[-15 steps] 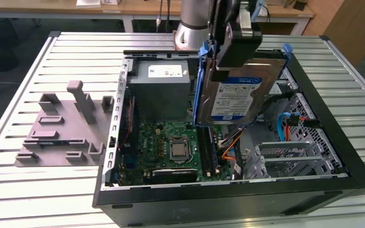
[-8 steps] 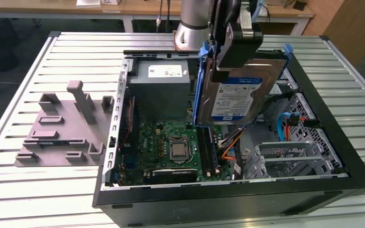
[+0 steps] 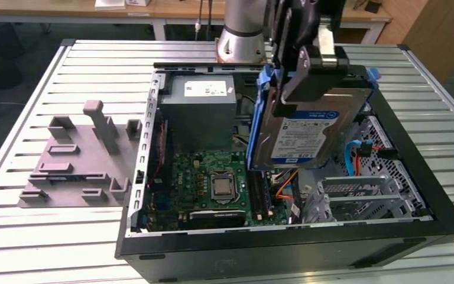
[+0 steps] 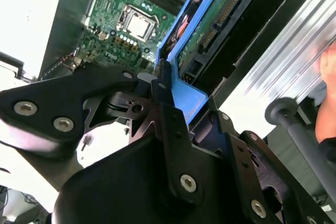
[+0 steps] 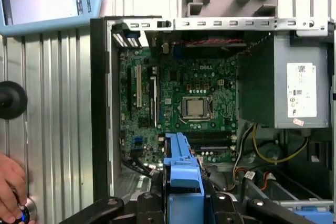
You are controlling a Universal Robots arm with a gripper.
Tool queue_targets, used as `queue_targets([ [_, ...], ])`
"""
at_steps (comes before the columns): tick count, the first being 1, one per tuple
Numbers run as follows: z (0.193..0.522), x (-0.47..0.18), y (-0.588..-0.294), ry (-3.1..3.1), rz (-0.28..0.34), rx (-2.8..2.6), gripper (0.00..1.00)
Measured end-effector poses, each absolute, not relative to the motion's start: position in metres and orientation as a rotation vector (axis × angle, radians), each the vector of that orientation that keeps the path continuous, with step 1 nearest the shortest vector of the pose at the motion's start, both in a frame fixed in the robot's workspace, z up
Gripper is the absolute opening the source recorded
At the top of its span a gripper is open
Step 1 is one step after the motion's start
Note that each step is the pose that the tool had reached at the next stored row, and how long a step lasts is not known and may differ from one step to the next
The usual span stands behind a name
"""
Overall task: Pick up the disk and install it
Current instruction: 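Insert the disk into the insertion slot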
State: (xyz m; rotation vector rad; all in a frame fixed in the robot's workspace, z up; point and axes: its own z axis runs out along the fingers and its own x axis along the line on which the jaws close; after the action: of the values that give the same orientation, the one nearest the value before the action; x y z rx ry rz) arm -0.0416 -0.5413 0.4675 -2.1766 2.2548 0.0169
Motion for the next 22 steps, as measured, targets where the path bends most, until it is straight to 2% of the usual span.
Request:
queue_targets([
  [22,0.463,-0.002,-0.571,2.257,0.021,-2.178,0.36],
])
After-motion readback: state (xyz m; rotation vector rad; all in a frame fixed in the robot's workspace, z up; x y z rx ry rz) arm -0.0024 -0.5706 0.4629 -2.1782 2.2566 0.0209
